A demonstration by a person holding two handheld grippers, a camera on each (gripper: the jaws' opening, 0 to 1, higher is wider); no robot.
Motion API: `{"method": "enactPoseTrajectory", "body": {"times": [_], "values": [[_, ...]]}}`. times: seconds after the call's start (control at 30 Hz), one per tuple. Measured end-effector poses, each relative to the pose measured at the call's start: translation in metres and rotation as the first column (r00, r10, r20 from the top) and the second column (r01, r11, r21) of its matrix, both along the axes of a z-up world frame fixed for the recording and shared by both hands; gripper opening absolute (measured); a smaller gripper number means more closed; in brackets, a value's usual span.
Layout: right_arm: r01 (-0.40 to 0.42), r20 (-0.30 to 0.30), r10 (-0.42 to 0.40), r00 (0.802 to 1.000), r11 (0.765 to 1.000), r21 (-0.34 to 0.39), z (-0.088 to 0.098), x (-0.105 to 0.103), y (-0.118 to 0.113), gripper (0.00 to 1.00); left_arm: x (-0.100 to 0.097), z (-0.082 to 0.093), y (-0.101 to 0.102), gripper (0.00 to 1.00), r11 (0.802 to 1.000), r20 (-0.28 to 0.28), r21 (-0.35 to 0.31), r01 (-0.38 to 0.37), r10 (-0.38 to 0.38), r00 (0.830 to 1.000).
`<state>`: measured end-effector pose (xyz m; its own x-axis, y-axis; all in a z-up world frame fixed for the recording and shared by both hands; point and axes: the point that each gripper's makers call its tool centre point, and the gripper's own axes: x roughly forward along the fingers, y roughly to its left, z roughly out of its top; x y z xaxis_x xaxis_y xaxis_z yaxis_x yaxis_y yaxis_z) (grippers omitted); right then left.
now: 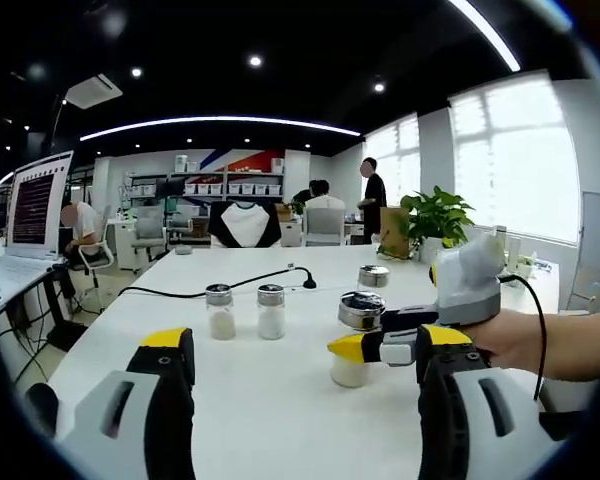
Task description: Rotate the seasoning bottle until the label or dispensing opening points toward the visible target arrow and the bottle remains upright within the marked orientation range
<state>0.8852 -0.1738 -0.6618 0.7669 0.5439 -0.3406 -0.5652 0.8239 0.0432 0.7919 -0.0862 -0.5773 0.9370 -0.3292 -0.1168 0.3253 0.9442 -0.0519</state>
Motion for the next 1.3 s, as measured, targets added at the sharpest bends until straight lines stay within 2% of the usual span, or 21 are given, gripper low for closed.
{"method": "enactPoseTrajectory", "body": {"times": [0.5, 1.23, 1.3], "values": [[0.129, 0.005, -0.129, 0.992, 0.992, -0.003, -0.0009, 0.0022, -0.0027, 0.41, 0.0006, -0.0005, 0.0019, 0.97, 1.000, -0.005, 0.001, -0.014, 0.014, 1.000], [0.150, 0.010, -0.150, 0.989, 0.989, -0.015, -0.0014, 0.0009, -0.0042, 0.41, -0.0024, 0.0008, 0.0051, 0.97, 1.000, -0.011, -0.013, -0.019, 0.019, 1.000], [0.153, -0.025, -0.153, 0.988, 0.988, -0.002, -0.0054, -0.0007, -0.0043, 0.41, -0.0029, 0.0012, 0.0065, 0.97, 1.000, -0.010, -0.011, -0.023, 0.023, 1.000]]}}
